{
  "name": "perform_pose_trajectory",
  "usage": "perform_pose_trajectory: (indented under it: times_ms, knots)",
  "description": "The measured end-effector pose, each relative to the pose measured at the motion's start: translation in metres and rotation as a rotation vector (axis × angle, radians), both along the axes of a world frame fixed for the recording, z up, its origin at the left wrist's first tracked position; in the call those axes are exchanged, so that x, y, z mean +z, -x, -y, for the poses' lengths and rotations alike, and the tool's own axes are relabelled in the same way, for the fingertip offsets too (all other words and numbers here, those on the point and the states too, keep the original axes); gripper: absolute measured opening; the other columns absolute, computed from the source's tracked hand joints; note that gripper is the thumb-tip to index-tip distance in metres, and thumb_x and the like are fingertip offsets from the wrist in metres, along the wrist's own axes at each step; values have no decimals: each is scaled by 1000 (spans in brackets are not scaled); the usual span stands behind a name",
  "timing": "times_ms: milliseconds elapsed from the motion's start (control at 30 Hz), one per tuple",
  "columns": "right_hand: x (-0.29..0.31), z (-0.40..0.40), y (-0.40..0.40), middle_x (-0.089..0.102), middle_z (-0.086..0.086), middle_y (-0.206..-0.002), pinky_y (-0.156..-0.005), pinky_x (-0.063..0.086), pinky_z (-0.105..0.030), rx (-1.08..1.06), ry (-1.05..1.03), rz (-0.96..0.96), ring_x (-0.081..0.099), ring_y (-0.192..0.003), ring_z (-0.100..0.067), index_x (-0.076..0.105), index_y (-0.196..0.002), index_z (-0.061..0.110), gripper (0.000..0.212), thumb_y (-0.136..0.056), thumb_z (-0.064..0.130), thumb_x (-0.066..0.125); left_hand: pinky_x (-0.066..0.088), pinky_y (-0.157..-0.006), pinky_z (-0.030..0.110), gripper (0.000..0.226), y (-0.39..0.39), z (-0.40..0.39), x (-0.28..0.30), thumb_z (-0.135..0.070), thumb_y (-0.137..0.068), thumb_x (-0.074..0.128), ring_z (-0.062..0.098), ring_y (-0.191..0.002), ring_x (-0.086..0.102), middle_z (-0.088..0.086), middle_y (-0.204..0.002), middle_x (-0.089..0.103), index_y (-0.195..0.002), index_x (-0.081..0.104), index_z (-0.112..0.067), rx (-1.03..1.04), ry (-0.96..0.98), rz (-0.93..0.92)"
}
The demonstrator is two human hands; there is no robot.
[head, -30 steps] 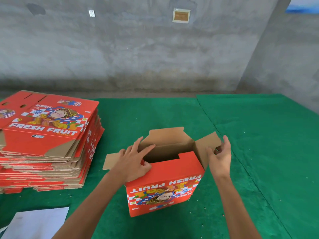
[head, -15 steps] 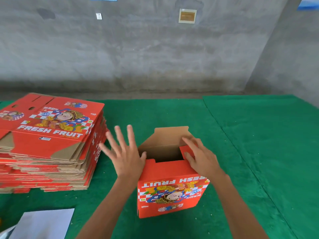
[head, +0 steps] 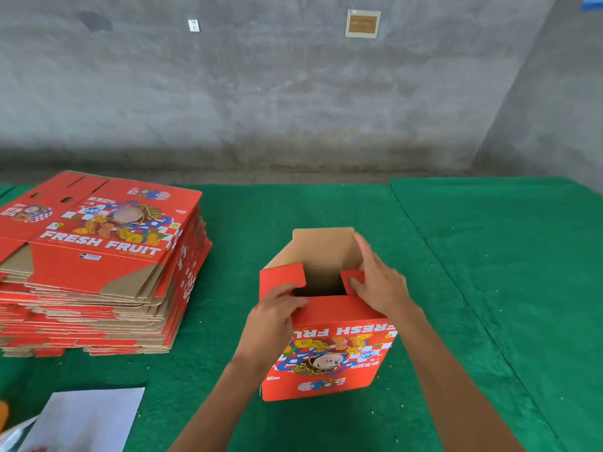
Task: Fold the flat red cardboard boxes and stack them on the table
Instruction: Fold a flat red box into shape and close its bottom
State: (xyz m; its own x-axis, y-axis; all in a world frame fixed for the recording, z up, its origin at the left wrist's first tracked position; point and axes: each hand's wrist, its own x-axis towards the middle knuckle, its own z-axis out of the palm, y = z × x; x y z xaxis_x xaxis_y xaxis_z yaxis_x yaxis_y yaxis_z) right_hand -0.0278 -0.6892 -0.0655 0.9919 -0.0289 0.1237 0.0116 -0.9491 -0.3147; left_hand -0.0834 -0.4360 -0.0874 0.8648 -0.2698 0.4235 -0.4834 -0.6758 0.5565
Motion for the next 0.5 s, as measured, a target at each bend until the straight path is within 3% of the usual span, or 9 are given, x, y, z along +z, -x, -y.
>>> perform_pose_trajectory:
  times_ms: [67,100,167,200,267,300,367,433,500]
  knots:
    - [-1,4,-2,62,1,-134,-91,53,-47,-32,-93,-30,67,-113,-32,-14,-159,43,106,-93,36,68,55,-98,39,60,-4,-4,2,10,-88,52,2,-108,67,-10,-121,73,-138,62,-22,18,33,-58]
    - [-1,6,-2,63,3,-127,-90,52,-44,-22,-107,-42,66,-113,-29,-5,-161,42,98,-94,35,66,53,-97,36,58,-6,-6,4,5,-90,52,-3,-101,67,-16,-116,73,-141,56,-24,12,82,-98]
    - [-3,12,-2,61,7,-122,-93,47,-40,-2,-174,-16,62,-116,-22,30,-157,38,62,-99,37,53,50,-94,37,45,-10,-6,6,-1,-96,51,0,-100,68,-16,-109,70,-134,49,-24,4,243,-172]
    - [-3,14,-1,61,8,-122,-96,46,-39,-11,-281,-16,59,-117,-18,48,-147,37,47,-100,43,43,50,-89,39,34,-13,-5,6,-7,-100,51,1,-99,68,-13,-106,67,-129,47,-25,35,348,-201]
    - [-3,15,3,60,8,-109,-91,45,-38,-41,-462,-37,58,-108,-15,70,-120,36,56,-94,61,27,49,-88,44,16,-20,-3,7,-26,-108,48,3,-94,59,-4,-103,57,-123,44,-25,139,537,-261]
    - [-4,15,6,57,7,-101,-82,43,-35,-49,-464,-47,58,-100,-15,74,-107,34,62,-91,70,26,48,-94,46,20,-23,-1,7,-33,-108,48,8,-96,54,0,-106,53,-125,44,-23,188,548,-280]
    - [-9,14,12,52,11,-95,-76,42,-32,-26,-311,-26,56,-91,-12,72,-95,35,55,-88,80,41,45,-105,43,48,-30,2,5,-46,-103,56,15,-110,47,3,-120,46,-140,41,-20,247,391,-294]
    - [-16,10,16,50,13,-108,-94,42,-35,1,-109,24,51,-104,-9,71,-113,39,51,-85,80,55,40,-109,42,76,-34,5,6,-58,-94,65,22,-134,30,4,-142,32,-155,32,-27,260,165,-311]
    - [-20,7,18,44,7,-138,-116,28,-43,-44,-38,56,41,-133,-18,66,-128,38,63,-82,81,60,34,-116,52,90,-39,5,6,-63,-89,68,29,-150,11,1,-165,9,-161,22,-36,238,-6,-396]
